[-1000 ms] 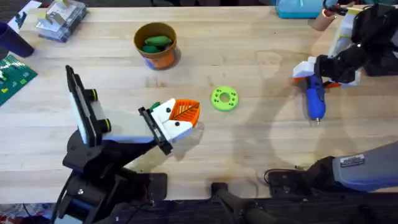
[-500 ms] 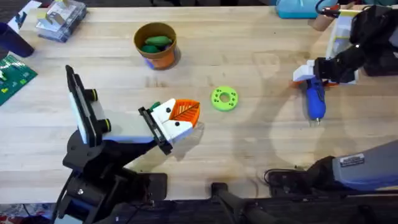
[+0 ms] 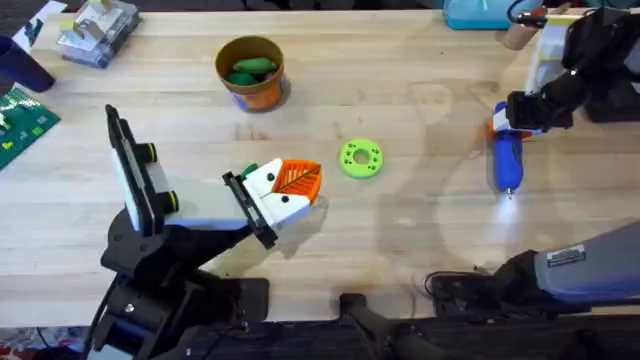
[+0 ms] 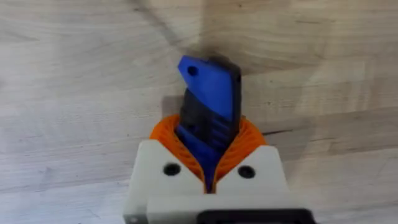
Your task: Pick up the gripper from the table and insert it into the empty holder that is missing its gripper. Then pick up a screw, insert it into the mounting hole, and use the screwdriver to tighten it. Finally, clean up the table by picking up the vegetable and placing it into the bucket.
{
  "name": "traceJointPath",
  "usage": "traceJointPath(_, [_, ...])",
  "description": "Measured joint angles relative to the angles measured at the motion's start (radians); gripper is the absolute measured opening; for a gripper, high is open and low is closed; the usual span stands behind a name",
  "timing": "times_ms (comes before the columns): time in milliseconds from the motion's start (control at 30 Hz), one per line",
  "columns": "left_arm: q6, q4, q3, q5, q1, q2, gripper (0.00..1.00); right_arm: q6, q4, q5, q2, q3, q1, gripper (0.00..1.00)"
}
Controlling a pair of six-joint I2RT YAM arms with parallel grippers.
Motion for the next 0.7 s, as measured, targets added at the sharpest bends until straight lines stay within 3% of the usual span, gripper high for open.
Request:
traceJointPath(267, [0.0, -0.001, 0.0, 0.0, 0.0, 0.0, 0.013, 0.004, -0.008, -0.021, -0.073, -0.032, 0.006, 0.026])
traceJointPath(567, [0.0, -0.001, 0.0, 0.0, 0.0, 0.0, 0.013, 0.019, 0.047, -0.04, -0.432, -0.039, 0.017, 0.026])
traceJointPath(700, [0.0, -0.001, 0.0, 0.0, 0.0, 0.0, 0.013, 0.032, 0.117, -0.103, -0.575, -0.067, 0.018, 0.026])
